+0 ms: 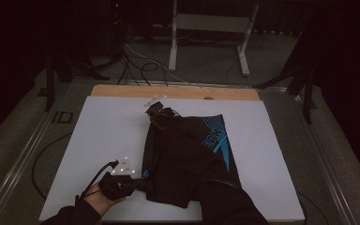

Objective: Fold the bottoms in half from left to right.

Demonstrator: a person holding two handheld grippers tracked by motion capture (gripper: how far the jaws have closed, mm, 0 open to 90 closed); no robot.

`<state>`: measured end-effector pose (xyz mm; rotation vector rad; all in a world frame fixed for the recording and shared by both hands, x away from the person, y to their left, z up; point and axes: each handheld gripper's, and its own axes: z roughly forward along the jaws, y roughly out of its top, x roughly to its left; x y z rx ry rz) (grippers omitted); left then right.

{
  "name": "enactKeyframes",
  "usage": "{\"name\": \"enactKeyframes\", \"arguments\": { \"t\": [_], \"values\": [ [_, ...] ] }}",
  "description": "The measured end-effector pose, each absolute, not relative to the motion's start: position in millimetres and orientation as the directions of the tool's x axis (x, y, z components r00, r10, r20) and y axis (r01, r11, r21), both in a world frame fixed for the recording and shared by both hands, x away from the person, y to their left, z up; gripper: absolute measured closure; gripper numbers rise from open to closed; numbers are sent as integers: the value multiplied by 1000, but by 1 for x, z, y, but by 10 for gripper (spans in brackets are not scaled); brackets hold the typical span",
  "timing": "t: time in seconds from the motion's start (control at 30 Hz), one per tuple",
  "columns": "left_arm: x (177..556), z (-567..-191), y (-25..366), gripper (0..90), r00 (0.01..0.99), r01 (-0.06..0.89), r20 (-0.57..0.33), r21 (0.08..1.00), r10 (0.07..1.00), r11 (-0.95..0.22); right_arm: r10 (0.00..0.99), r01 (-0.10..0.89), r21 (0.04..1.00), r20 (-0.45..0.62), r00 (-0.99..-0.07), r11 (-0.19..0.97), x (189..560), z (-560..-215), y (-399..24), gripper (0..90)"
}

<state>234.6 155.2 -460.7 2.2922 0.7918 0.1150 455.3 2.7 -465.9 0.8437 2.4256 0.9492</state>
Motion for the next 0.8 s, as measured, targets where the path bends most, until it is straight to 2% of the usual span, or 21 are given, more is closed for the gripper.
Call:
{"name": "enactKeyframes", "arguments": {
  "t": [0.8],
  "values": [
    [240, -450, 129, 861, 838, 470, -118, 652, 533, -595, 699, 389, 745, -144, -700, 542, 450, -453, -37, 889]
  ]
}}
